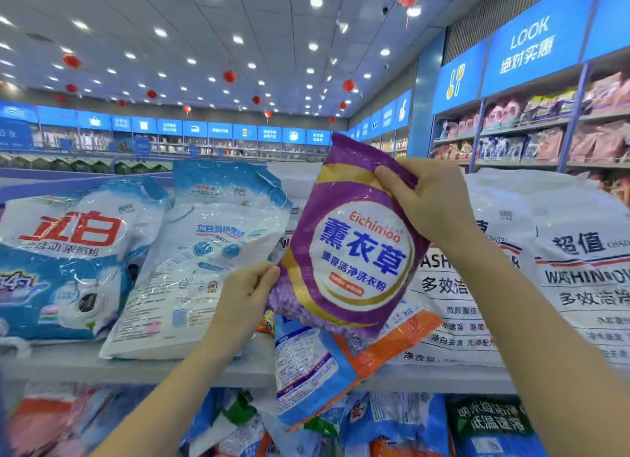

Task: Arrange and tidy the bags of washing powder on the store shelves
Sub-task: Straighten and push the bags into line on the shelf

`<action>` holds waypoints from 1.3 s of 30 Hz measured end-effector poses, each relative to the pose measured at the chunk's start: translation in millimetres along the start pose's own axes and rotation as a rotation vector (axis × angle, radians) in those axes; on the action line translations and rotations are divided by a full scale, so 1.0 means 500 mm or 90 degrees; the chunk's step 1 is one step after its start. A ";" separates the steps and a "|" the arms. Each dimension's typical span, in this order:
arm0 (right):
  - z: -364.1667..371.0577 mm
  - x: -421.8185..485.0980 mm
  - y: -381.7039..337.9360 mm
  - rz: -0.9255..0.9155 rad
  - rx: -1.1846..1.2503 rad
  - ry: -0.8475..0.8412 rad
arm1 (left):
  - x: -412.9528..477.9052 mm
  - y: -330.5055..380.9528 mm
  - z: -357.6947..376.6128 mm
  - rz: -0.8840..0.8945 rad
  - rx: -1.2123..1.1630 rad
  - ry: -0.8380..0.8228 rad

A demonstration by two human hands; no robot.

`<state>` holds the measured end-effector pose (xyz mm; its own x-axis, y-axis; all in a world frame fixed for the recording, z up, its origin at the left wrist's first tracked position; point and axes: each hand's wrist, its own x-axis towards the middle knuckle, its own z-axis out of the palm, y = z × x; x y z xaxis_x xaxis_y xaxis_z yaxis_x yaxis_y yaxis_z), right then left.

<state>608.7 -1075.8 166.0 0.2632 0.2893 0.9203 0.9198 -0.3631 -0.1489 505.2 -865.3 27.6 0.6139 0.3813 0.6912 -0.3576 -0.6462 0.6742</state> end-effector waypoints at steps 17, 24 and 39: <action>0.032 0.050 -0.029 0.096 0.087 -0.012 | -0.109 0.083 0.084 -0.385 -0.684 0.063; 0.010 0.044 -0.003 0.184 0.157 0.015 | -0.092 0.072 0.098 -0.446 -0.842 0.038; 0.011 0.029 0.041 0.240 0.101 0.039 | -0.117 0.054 0.107 -0.417 -0.654 0.098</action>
<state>632.8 -1074.2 174.6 0.5776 0.1076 0.8092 0.7965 -0.2911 -0.5299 497.4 -940.4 -8.4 0.8214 0.5573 0.1216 -0.4442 0.4913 0.7492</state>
